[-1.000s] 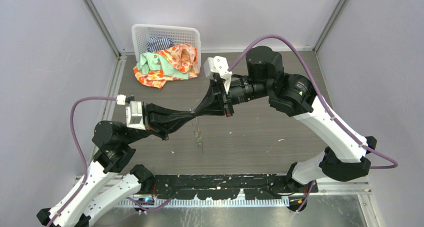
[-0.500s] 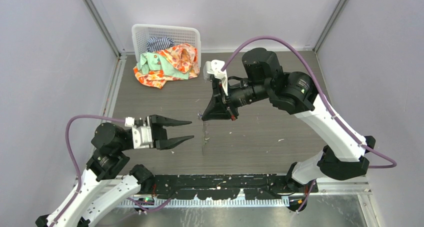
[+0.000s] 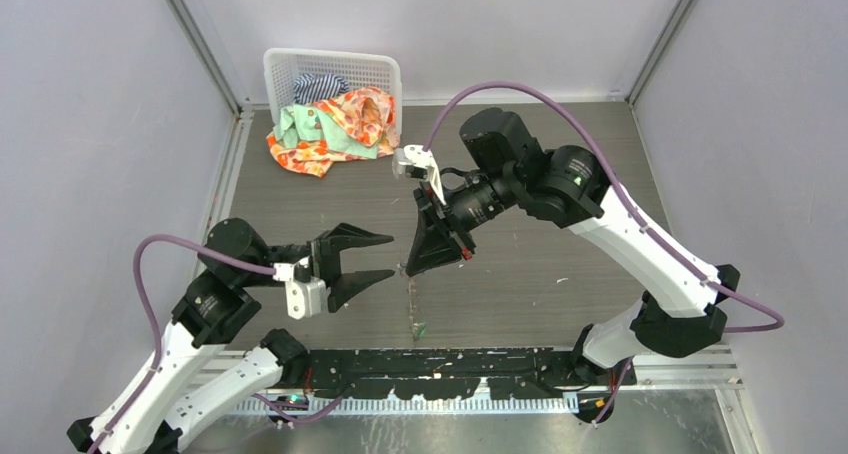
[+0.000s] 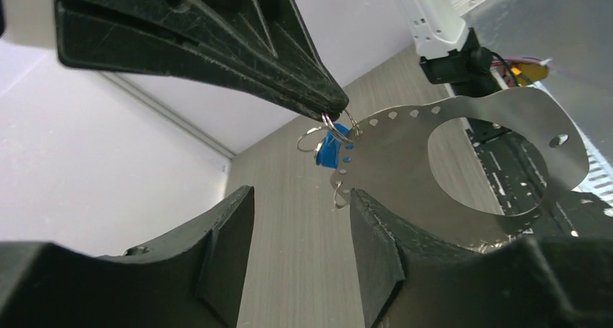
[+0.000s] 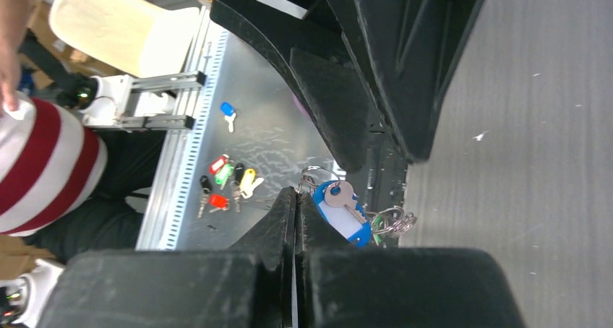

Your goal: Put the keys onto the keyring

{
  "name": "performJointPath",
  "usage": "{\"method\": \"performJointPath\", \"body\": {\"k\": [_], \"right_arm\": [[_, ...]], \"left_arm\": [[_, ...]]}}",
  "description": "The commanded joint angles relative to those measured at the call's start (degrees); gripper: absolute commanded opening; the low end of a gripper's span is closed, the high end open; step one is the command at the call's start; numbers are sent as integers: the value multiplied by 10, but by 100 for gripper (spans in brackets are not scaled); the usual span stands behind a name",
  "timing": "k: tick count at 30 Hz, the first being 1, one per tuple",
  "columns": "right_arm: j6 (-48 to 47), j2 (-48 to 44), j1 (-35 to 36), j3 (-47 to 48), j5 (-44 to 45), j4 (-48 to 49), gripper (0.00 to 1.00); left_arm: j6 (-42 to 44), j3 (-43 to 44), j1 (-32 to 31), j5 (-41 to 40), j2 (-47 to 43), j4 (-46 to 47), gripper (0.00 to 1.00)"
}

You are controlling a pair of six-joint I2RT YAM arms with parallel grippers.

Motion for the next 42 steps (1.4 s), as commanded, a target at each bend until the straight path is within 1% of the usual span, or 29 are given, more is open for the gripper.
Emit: {"method": "performJointPath", "body": {"k": [1,3,6,8,10,14,19,25,29,36,40,42], "right_arm": [[51,6,0,-4,-64,49,1],[54,11,1,-5,-64,48,1],[55,16,4,-6,-62,51,1],[58,18,5,-7,-59,58,1],[59,19,4,-5,-53,59,1],[59,20,4,-5,-43,52,1],[56,22,4,-4,-34,38,1],[42,15,4,-5,4,11,1],[35,6,3,-13,34,6,1],[42,-21,2,-33,66,37,1],[53,-37,0,-45,77,67,1],[60,-44,0,-53,79,84,1]], "left_arm": [[-4,15,2,65,13,21,53],[-21,16,2,75,15,29,53],[-45,20,1,101,22,31,49],[-57,23,1,125,25,29,42],[-61,26,2,138,26,23,32],[-61,22,1,130,24,25,20],[-63,21,2,126,24,35,15],[-68,17,2,109,11,40,4],[-68,13,1,96,1,47,1],[-48,2,2,84,-19,42,0],[-11,-2,2,97,-30,13,1],[-8,-3,1,102,-32,1,0]]}}
